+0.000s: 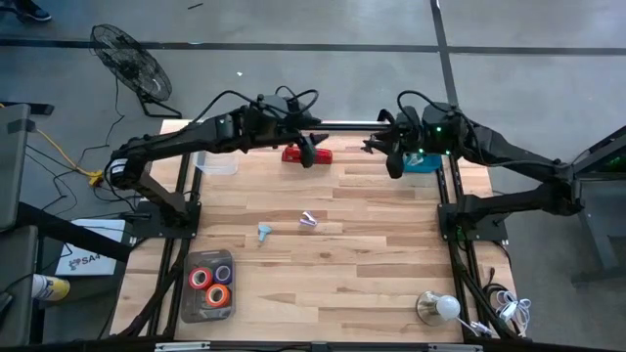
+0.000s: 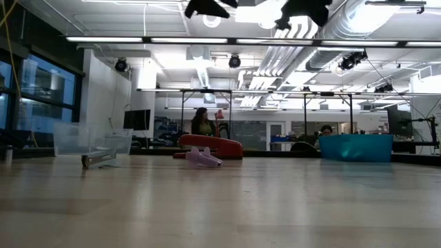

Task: Pick and place Stapler, Stapler remover, tape
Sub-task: Put the black staple remover into the blue bin, then put the light blue staple remover into the blue bin

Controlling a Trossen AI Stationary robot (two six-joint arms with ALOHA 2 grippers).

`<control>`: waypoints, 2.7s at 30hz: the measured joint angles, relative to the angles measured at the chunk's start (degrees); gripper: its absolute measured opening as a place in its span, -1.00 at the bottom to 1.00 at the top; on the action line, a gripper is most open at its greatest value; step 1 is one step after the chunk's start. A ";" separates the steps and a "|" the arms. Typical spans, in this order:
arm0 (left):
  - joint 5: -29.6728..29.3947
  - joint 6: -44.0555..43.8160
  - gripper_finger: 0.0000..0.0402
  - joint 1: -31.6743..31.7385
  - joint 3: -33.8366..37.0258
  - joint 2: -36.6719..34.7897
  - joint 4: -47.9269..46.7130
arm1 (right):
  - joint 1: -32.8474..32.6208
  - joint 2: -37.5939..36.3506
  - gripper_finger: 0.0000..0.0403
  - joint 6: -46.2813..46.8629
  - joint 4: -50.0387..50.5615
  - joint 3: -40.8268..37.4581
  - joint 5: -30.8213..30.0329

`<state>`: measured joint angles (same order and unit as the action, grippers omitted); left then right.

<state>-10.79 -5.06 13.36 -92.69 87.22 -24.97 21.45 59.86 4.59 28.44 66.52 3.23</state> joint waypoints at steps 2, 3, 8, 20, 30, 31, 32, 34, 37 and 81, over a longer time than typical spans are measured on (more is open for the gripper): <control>-1.80 0.36 0.05 0.53 0.00 -0.92 -1.88 | 0.66 0.00 -0.63 0.81 3.39 0.00 -1.84; -2.27 0.35 0.05 0.86 0.00 -1.32 -3.05 | 1.11 0.04 -0.63 1.12 4.98 0.00 -3.34; -2.93 1.39 0.05 4.08 -0.06 -3.16 -7.57 | 4.95 0.19 -0.63 3.97 11.59 0.00 -10.95; -1.99 9.61 0.05 14.39 -0.04 -3.76 -11.28 | 18.14 0.57 -0.63 16.30 13.66 -6.68 -15.97; 0.84 14.59 0.05 19.83 -0.04 -3.76 -13.09 | 27.17 0.62 -0.63 25.76 11.02 -17.78 -16.76; 1.34 14.94 0.05 20.15 -0.04 -3.76 -13.10 | 27.87 0.61 -0.63 26.58 10.66 -18.91 -16.73; 1.48 15.21 0.05 20.37 -0.04 -3.76 -13.18 | 28.53 0.61 -0.63 27.44 10.20 -20.02 -16.66; 1.70 15.34 0.05 20.93 -0.04 -3.76 -13.47 | 29.82 0.61 -0.63 28.98 9.26 -22.32 -16.54; 1.90 15.65 0.05 21.81 -0.04 -3.76 -14.69 | 31.31 0.61 -0.63 30.98 7.77 -25.77 -16.24; 5.98 16.38 0.05 23.76 3.22 -3.70 -17.02 | 37.08 -4.75 0.28 35.18 -4.33 -33.14 -13.86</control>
<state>-4.81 11.32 37.12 -89.47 83.52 -41.99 58.52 55.10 39.77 24.11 33.38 -10.63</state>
